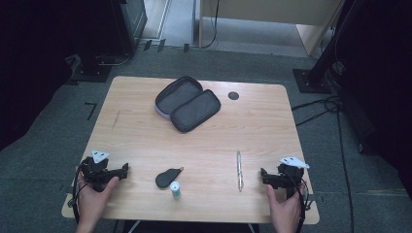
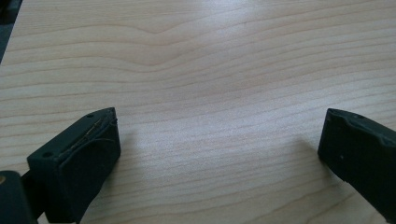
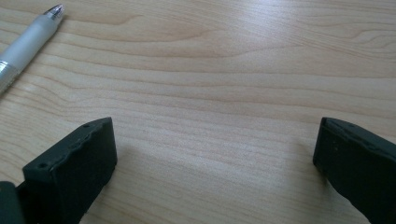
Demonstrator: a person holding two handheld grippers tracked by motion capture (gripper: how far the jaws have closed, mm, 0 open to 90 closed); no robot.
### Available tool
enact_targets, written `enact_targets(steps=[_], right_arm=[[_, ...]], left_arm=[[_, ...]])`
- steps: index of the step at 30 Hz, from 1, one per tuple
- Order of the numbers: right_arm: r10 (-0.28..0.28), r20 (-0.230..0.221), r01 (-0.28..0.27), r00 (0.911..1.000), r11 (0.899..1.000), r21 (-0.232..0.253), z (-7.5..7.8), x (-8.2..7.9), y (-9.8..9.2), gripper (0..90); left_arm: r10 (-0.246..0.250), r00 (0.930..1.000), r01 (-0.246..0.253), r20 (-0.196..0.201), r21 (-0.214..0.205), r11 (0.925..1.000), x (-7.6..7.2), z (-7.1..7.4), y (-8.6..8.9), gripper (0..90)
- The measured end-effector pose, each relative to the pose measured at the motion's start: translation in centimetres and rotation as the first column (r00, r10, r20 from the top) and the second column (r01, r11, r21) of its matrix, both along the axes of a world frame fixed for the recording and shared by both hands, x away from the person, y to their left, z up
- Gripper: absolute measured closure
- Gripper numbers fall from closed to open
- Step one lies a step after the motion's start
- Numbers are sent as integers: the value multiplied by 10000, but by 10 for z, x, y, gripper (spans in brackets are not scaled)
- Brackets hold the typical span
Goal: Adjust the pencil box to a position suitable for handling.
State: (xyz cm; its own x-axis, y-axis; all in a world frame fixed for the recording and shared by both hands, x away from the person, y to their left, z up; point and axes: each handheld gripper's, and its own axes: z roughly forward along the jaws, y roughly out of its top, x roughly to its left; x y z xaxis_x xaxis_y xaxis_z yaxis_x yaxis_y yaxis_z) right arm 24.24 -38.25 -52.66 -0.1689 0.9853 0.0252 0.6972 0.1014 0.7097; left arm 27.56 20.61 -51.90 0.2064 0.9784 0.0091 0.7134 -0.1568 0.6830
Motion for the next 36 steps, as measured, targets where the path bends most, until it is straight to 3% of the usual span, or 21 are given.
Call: enact_targets(steps=[7, 8, 10, 12, 13, 14, 15, 17, 20, 27, 31, 36], right_arm=[[-152, -1, 152, 9999, 9999, 44, 0, 1, 0, 0], [-189, -10, 189, 9998, 9998, 54, 0, 1, 0, 0], [-139, 4, 139, 9999, 9999, 54, 0, 1, 0, 0], [-611, 129, 610, 9980, 9981, 103, 1, -3, 1, 77], [-882, 345, 881, 9955, 9961, 58, 1, -6, 1, 152], [-1084, 549, 1087, 9926, 9941, -20, 2, -9, 1, 170], [-1127, 619, 1127, 9917, 9936, 48, 4, -10, 2, 170], [-928, 688, 911, 9933, 9955, 262, 9, -11, 2, 185], [-787, 1046, 758, 9914, 9966, 317, 18, -14, 4, 249], [-181, 1441, 56, 9894, 9962, 866, 39, -12, 14, 301], [-110, 1572, -63, 9875, 9940, 1089, 49, -6, 21, 328], [-108, 1739, -59, 9847, 9954, 955, 58, 4, 31, 343]], left_arm=[[266, 9996, -265, -78, 111, 9996, -4, 1, 2, 0], [421, 9991, -423, 55, 464, 9980, -7, 3, -1, 0], [395, 9991, -405, 178, 576, 9975, -8, 5, -2, 65], [255, 9993, -269, 286, 508, 9983, -7, 9, -6, 72], [193, 9995, -203, 251, 386, 9991, -5, 11, -6, 72], [193, 9995, -203, 251, 386, 9991, -5, 11, -6, 73], [204, 9993, -207, 317, 110, 9997, 0, 15, -7, 84], [227, 9986, -225, 481, -56, 9997, 5, 20, -8, 143], [69, 9979, -54, 643, -228, 9997, 16, 28, -14, 143], [-54, 9948, 91, 1021, -353, 9993, 40, 44, -27, 144], [-299, 9927, 361, 1165, -512, 9980, 58, 54, -40, 151], [-433, 9909, 490, 1273, -415, 9979, 71, 59, -49, 155]])
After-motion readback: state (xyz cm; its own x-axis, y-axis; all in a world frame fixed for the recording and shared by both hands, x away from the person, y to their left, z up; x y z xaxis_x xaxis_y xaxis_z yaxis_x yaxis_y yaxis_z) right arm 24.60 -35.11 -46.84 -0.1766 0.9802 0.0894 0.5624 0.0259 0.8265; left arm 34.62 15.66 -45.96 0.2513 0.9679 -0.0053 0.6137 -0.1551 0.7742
